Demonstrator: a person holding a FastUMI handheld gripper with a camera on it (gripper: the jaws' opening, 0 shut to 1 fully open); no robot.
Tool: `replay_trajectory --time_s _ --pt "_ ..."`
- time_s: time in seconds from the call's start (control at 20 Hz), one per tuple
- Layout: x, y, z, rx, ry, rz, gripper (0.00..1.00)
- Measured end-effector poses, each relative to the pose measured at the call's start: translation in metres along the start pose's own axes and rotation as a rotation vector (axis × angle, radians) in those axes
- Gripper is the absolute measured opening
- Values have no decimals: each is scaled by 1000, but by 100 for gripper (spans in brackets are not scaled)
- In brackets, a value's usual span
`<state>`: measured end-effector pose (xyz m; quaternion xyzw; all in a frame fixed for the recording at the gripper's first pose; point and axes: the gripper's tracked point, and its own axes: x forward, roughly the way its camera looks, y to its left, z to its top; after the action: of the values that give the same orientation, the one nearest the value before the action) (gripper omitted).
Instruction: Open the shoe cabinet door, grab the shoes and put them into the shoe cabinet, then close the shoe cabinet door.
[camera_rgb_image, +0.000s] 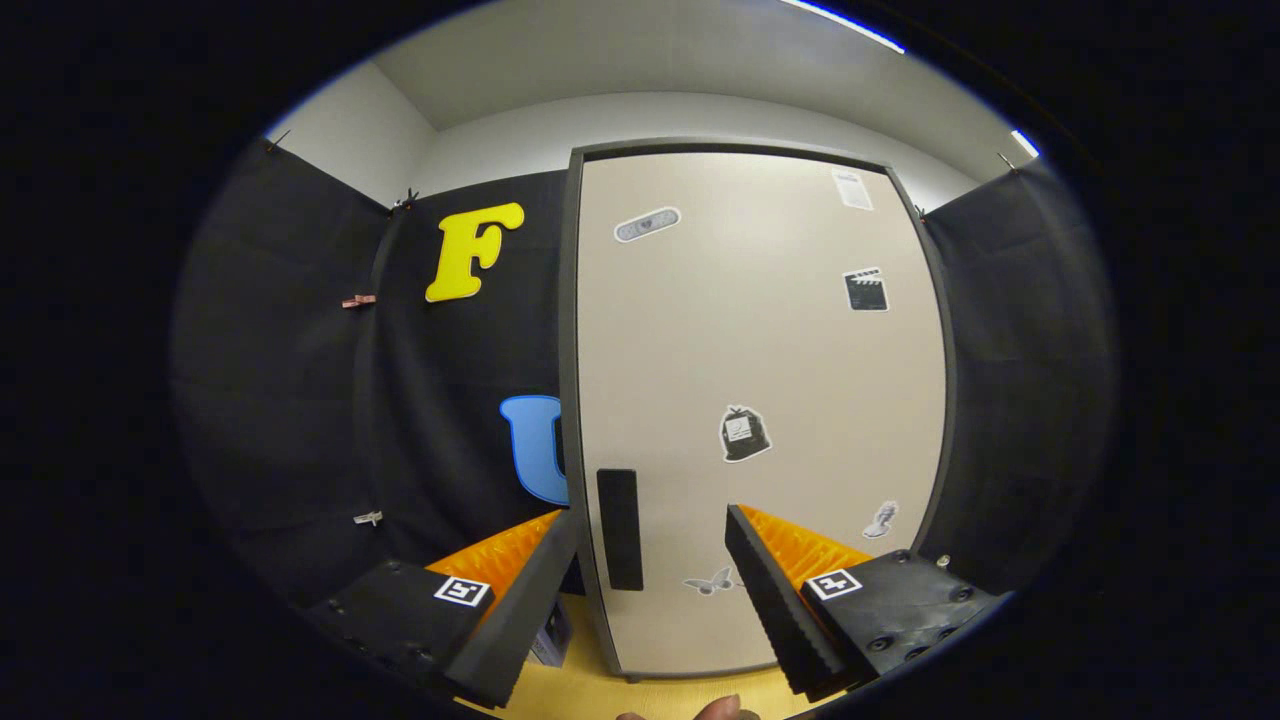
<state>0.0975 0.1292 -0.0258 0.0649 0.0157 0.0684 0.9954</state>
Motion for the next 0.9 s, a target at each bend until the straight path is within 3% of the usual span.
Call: replay_trajectory --time_s 0.25,0.5,0.55,0.6,0.65,0.75,0.8,0.85,0.9 --pt "49 7 -41 -11 72 -22 98" --pt "84 13 -68 -50 103 -34 82" --pt "91 12 -71 -60 100 -45 75" --pt "89 11 -72 -60 97 -66 56" --pt "91 14 -68 -57 59 -65 48" --pt "82 10 -63 -60 45 -80 46" --pt "91 11 -68 -38 52 -75 36" --pt "90 13 -69 -29 53 -66 36" --pt "92 12 -70 -36 58 -56 30"
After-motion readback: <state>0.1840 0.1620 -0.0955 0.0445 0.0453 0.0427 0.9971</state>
